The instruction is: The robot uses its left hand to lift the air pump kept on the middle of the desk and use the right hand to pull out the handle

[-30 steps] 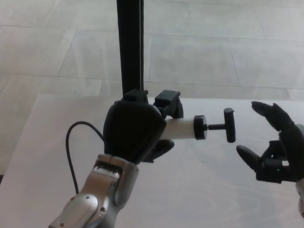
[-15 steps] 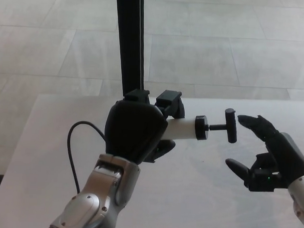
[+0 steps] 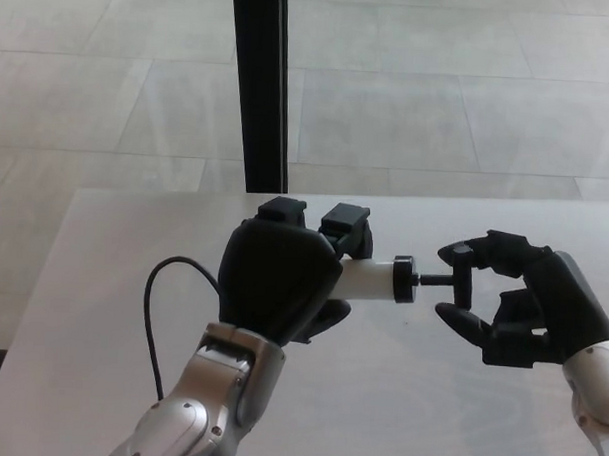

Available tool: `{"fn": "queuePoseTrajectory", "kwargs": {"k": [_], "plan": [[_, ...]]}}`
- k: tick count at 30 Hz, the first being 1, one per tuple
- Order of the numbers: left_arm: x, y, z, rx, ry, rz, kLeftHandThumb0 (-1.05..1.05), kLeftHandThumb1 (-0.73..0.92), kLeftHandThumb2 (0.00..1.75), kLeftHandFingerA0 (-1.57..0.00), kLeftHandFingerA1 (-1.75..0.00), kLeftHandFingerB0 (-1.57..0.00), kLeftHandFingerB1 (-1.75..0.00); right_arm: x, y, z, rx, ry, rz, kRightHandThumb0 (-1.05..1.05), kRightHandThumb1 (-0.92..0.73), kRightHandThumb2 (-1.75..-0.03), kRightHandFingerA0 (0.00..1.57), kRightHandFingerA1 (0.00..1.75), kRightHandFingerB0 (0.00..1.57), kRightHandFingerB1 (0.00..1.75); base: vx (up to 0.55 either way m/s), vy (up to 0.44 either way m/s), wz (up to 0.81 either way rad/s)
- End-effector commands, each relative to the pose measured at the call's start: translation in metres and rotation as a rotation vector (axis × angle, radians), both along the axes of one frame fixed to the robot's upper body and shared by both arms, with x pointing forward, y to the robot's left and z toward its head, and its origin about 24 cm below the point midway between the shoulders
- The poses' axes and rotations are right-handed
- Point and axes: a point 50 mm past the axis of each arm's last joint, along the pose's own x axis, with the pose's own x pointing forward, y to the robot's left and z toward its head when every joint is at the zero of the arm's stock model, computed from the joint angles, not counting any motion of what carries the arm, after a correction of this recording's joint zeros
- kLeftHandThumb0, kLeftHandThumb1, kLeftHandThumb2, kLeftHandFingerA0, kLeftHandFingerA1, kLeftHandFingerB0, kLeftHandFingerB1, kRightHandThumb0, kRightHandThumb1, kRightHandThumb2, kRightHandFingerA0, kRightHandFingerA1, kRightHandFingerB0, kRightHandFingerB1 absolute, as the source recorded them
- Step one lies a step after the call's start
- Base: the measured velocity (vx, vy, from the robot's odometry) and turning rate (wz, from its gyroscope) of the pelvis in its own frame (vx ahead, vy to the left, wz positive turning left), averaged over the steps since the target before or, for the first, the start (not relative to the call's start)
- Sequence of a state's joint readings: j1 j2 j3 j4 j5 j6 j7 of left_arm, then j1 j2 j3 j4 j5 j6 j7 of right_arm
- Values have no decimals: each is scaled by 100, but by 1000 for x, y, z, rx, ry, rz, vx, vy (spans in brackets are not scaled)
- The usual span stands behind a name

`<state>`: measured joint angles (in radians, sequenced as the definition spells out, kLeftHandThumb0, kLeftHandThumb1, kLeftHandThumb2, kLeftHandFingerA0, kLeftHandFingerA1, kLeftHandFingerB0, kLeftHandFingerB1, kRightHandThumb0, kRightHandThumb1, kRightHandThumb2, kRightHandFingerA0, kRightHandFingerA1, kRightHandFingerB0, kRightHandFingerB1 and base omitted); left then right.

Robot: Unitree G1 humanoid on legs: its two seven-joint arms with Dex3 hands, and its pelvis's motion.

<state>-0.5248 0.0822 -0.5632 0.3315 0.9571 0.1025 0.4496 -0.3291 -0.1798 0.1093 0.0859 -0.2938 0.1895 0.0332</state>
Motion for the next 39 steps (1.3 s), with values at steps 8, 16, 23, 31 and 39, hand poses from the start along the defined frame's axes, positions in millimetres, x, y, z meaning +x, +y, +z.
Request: {"fn": "queuePoseTrajectory", "kwargs": {"k": [8, 16, 23, 31, 39], "plan": [[-3, 4, -10, 34, -47, 16, -21, 61, 78, -92, -162, -87, -103, 2, 1, 11, -12, -91, -46, -24, -66, -70, 104, 162, 94, 75, 0, 0, 0], [0, 1, -6, 24, -56, -3, -22, 60, 81, -87, -160, -87, -106, 1, 3, 7, -31, -69, -38, -22, -64, -82, 106, 158, 102, 83, 0, 0, 0], [0, -1, -2, 16, -56, 3, -22, 59, 85, -92, -158, -90, -106, 1, 4, 4, -35, -69, -36, -22, -62, -87, 106, 158, 99, 91, 0, 0, 0], [1, -3, 0, -19, -51, -10, -21, 65, 77, -92, -163, -84, -120, 1, 7, 2, -29, -61, -40, -24, -54, -106, 125, 130, 92, 92, 0, 0, 0], [0, -9, 3, -57, -54, -20, -19, 62, 82, -89, -163, -82, -125, 1, 7, 1, -27, -91, -66, -22, -62, -83, 106, 157, 97, 86, 0, 0, 0]]}}
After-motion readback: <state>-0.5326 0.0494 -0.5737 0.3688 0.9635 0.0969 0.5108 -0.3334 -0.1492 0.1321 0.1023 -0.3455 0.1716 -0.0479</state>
